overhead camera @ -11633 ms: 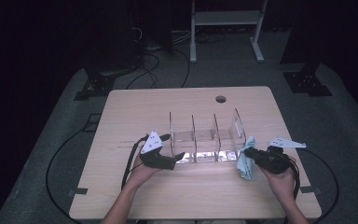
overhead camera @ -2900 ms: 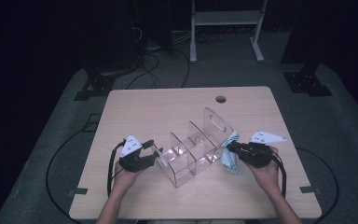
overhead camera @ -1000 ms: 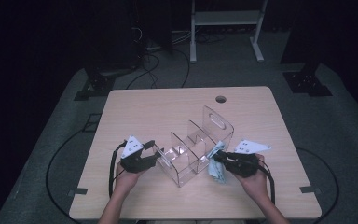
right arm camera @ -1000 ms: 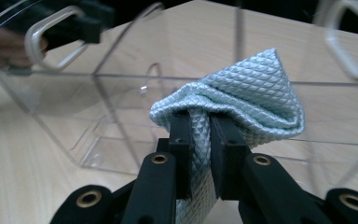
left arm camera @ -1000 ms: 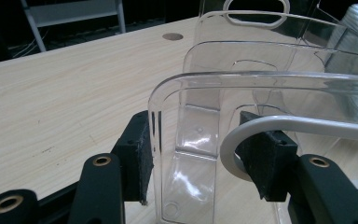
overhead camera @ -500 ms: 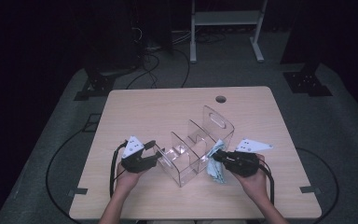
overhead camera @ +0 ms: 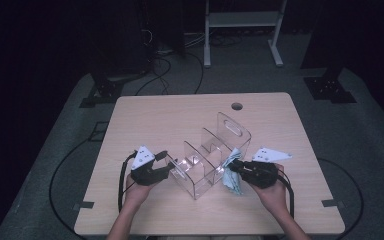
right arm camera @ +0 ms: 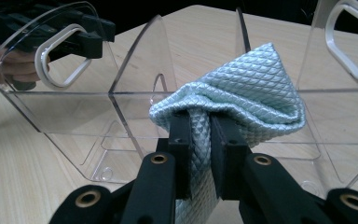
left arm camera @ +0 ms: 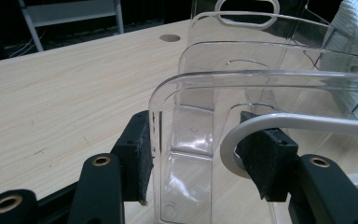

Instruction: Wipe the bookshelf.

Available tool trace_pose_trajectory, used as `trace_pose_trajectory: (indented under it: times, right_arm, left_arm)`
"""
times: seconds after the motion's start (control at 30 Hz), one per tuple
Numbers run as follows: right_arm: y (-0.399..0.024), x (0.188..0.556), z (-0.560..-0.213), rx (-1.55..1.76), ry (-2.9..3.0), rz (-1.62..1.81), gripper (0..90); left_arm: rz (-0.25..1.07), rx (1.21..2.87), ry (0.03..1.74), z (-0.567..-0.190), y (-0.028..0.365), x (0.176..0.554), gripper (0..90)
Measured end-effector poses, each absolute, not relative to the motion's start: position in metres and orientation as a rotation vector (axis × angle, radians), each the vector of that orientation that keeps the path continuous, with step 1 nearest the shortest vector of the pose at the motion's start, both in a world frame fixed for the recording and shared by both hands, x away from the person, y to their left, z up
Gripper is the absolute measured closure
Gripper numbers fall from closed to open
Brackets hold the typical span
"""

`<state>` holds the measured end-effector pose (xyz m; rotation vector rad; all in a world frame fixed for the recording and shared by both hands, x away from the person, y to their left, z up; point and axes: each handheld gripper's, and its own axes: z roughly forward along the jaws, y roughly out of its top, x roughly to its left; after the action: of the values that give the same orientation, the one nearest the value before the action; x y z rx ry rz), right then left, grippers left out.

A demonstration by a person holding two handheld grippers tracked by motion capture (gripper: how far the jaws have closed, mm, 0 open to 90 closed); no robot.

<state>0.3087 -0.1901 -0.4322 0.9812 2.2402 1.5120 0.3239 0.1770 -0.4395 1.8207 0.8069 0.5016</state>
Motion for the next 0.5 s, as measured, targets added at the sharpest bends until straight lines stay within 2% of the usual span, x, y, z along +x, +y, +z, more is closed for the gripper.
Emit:
trace_pose_trajectory:
  times: [0.17, 0.4, 0.5]
  right_arm:
    - [-0.176, 0.301, -0.433, 0.919, 2.294, 1.480, 79.3]
    - [-0.198, 0.316, -0.438, 1.025, 2.239, 1.452, 79.2]
    - [-0.190, 0.312, -0.441, 1.002, 2.273, 1.456, 79.1]
  left_arm:
    - [0.499, 1.819, 0.807, -0.440, 0.178, 0.324, 46.2]
    - [0.497, 1.820, 0.804, -0.440, 0.177, 0.324, 46.2]
    - [0.499, 1.819, 0.805, -0.440, 0.177, 0.324, 46.2]
